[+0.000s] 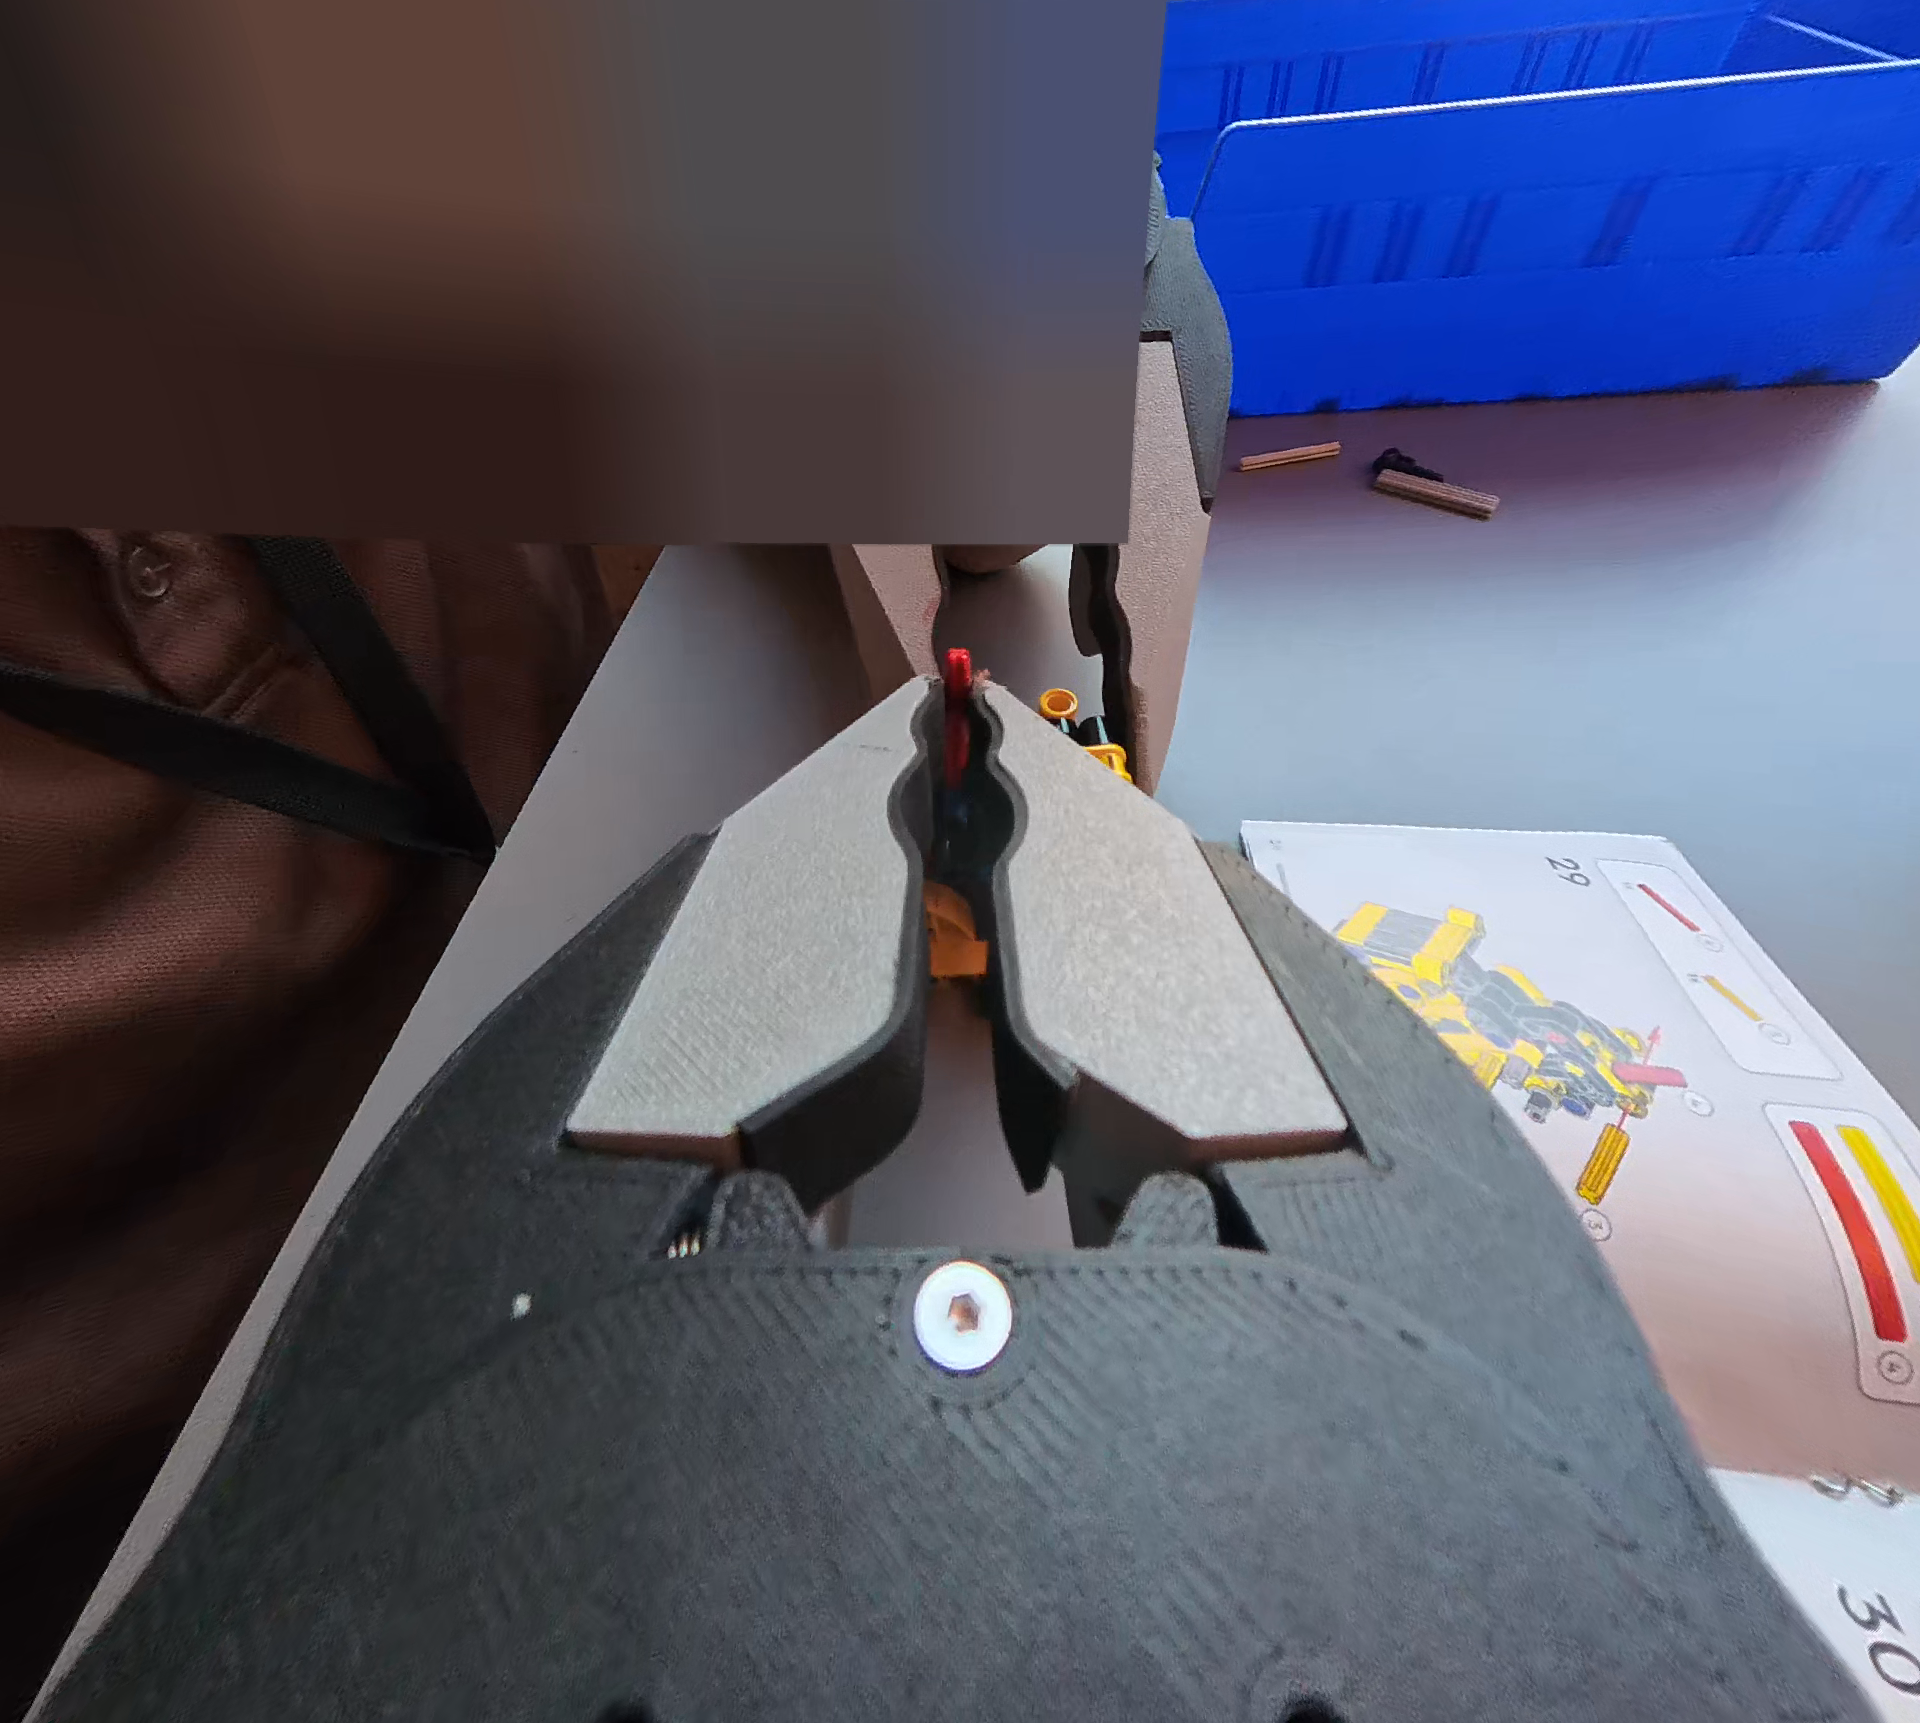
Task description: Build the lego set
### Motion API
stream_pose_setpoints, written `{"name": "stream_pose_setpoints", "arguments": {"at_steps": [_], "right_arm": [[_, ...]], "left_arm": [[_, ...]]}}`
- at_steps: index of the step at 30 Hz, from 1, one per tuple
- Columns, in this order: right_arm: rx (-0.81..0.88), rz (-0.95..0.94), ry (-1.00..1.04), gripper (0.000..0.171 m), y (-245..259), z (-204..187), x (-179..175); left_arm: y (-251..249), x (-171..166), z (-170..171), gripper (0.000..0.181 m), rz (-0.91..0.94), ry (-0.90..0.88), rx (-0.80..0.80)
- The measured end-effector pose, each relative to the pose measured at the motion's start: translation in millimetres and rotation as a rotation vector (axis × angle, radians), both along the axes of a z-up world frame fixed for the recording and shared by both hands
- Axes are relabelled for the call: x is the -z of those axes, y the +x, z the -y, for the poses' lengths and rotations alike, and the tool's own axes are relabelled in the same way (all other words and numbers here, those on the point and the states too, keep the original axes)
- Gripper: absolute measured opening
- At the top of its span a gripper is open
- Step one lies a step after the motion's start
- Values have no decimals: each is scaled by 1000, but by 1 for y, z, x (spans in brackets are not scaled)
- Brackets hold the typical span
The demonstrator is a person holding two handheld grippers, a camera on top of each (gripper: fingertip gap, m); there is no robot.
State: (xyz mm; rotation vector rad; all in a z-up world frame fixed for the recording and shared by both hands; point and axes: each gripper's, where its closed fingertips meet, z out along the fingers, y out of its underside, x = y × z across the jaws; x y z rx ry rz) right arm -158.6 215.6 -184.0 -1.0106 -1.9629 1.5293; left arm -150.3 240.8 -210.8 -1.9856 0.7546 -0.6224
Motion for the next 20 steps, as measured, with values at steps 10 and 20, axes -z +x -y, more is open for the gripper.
{"name": "stream_pose_setpoints", "arguments": {"at_steps": [10,20], "right_arm": [[2,-44,-150,0,5,-11,-22],[54,-38,-130,0,0,-25,-20]], "left_arm": [[-2,-2,-1,31,27,0,-8],[0,-2,0,30,24,4,14]]}}
